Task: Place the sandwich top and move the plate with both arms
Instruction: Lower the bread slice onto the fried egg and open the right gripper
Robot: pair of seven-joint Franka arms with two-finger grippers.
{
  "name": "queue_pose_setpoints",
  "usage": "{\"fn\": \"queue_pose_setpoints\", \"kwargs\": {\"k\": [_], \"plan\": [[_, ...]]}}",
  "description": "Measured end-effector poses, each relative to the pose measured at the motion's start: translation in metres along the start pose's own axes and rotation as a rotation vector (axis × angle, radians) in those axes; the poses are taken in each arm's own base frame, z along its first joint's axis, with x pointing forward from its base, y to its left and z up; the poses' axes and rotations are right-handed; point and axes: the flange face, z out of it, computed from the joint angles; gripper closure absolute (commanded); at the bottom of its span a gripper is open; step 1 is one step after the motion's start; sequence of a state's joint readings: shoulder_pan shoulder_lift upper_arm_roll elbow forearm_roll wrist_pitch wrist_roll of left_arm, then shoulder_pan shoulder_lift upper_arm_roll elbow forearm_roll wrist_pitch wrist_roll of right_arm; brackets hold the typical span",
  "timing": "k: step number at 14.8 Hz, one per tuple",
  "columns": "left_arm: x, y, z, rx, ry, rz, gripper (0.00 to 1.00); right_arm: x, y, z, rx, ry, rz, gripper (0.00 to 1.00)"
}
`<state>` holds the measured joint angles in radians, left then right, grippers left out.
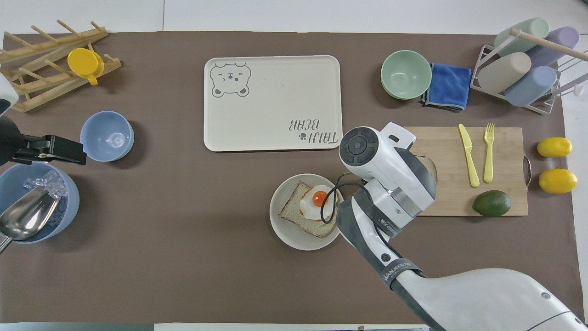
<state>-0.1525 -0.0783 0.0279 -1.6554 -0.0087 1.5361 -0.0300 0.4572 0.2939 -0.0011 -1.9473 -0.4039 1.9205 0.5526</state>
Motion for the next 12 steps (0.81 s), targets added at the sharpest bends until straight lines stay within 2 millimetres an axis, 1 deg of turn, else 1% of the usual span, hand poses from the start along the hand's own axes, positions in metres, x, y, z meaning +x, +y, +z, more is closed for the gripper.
{"fn": "queue_pose_setpoints", "kwargs": {"k": [1,4,5,6,7,9,10,12], "plan": [[0.000,0.001,0.000,0.000,0.000,0.001,0.00,-0.003,-0.010,-0.018,0.000,-0.005,-0.001,1.00],[0.000,0.001,0.000,0.000,0.000,0.002,0.00,-0.015,-0.043,-0.082,0.050,-0.016,-0.012,1.00],[0.000,0.001,0.000,0.000,0.000,0.002,0.00,-0.021,-0.055,-0.096,0.071,-0.011,-0.012,1.00],[0.000,0.001,0.000,0.000,0.000,0.002,0.00,-0.027,-0.068,-0.106,0.089,-0.006,0.000,1.00],[0.000,0.001,0.000,-0.001,0.000,0.002,0.00,-0.034,-0.082,-0.112,0.100,0.001,0.013,1.00],[0.000,0.001,0.000,-0.001,0.000,0.002,0.00,-0.044,-0.110,-0.114,0.126,0.012,0.020,1.00],[0.000,0.001,0.000,-0.001,0.000,0.002,0.00,-0.046,-0.120,-0.114,0.146,0.014,0.020,1.00],[0.000,0.001,0.000,-0.001,0.000,0.002,0.00,-0.046,-0.132,-0.113,0.197,0.022,0.021,1.00]]}}
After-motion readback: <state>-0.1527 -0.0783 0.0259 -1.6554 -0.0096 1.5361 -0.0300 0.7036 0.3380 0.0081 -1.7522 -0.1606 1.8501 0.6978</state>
